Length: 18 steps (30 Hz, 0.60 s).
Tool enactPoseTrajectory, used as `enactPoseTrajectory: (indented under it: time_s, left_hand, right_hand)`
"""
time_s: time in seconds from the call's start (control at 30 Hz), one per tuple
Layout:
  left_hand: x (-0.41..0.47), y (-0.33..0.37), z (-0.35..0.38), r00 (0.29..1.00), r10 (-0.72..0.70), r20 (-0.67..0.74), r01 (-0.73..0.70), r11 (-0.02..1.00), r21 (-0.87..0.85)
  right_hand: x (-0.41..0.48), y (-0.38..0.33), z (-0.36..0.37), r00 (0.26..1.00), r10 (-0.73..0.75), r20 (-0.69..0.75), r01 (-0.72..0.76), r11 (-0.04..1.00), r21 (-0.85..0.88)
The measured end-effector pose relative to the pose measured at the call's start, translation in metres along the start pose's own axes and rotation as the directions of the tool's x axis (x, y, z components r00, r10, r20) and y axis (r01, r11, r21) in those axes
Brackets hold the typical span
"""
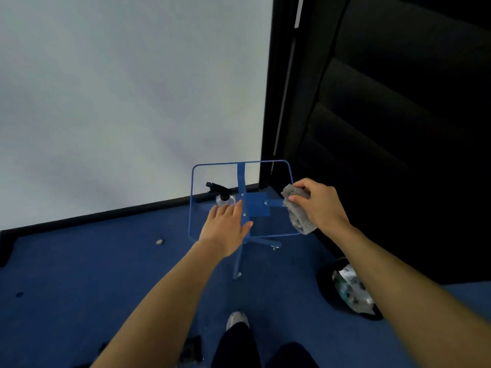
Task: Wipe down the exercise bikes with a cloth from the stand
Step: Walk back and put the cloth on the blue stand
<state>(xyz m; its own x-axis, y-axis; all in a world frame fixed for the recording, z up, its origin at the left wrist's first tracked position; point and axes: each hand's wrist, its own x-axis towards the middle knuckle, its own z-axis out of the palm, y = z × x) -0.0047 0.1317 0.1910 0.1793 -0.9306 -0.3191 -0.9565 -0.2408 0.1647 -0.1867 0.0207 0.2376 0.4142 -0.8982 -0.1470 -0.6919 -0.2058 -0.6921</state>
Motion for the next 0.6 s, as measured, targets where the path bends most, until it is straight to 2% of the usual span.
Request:
enactPoseTrajectory:
  time_s: [0.13, 0.3, 0.53, 0.6]
  left_hand:
    - [0.034, -0.013, 0.029, 0.996, 0.027, 0.080, -0.026, 1.000, -0.014]
    - [0.073, -0.029, 0.068, 0.986, -0.018, 0.165, 0.027, 0.998, -0.050]
    - [0.120, -0.043, 0.112, 0.990, -0.028, 0.136, 0.052, 0.984, -0.173]
    - [0.131, -0.047, 0.119, 0.993, -0.016, 0.116, 0.039, 0.979, -0.200]
  right_hand:
    - [0.040, 0.019, 0.026, 0.998, 0.063, 0.032, -0.063, 0.998, 0.004]
    - [0.090, 0.048, 0.063, 0.994, 0.078, 0.072, -0.076, 0.996, -0.036]
    - [0.159, 0.082, 0.128, 0.985, -0.084, 0.152, 0.105, 0.986, -0.133]
    - [0.173, 0.090, 0.153, 0.954, -0.153, 0.258, 0.193, 0.972, -0.135]
